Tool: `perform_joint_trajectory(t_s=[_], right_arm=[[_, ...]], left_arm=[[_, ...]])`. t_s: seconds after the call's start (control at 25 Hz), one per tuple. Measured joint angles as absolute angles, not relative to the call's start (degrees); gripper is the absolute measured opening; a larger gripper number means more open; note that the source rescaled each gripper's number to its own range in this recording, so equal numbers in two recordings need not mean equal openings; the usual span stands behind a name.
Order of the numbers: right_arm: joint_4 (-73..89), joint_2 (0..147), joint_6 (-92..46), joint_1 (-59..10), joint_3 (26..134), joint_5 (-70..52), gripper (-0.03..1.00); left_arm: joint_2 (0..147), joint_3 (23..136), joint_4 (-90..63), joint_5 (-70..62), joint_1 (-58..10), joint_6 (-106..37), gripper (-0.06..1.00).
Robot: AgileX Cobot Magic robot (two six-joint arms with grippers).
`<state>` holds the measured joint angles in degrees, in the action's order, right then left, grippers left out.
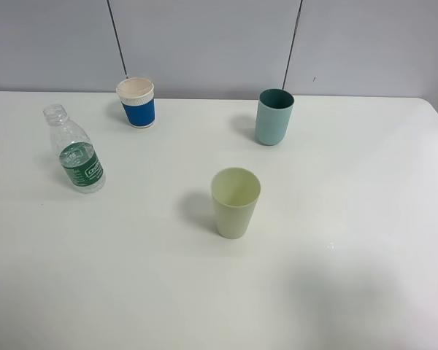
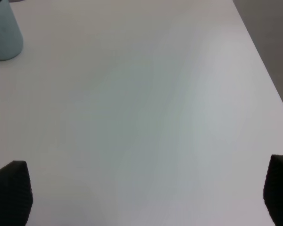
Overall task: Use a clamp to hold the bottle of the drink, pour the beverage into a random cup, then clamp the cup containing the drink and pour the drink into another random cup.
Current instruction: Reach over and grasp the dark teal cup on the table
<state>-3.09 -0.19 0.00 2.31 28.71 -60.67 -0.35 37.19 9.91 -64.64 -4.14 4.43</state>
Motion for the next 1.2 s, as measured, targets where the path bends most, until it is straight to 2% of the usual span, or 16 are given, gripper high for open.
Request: perform_joint_trajectory(t_s=[0.28,1.2], right_arm=[[-3.09,-0.19,0.0,2.31,28.71,-60.67,0.99],[-3.09,-0.19,0.0,2.31,28.71,-60.67,0.99]], left_arm=[[-0.35,29.07,5.76,-60.96,-4.14,4.38,0.99],[-0.39,28.95,6.48,-60.52,-3.86,6.48,1.0]])
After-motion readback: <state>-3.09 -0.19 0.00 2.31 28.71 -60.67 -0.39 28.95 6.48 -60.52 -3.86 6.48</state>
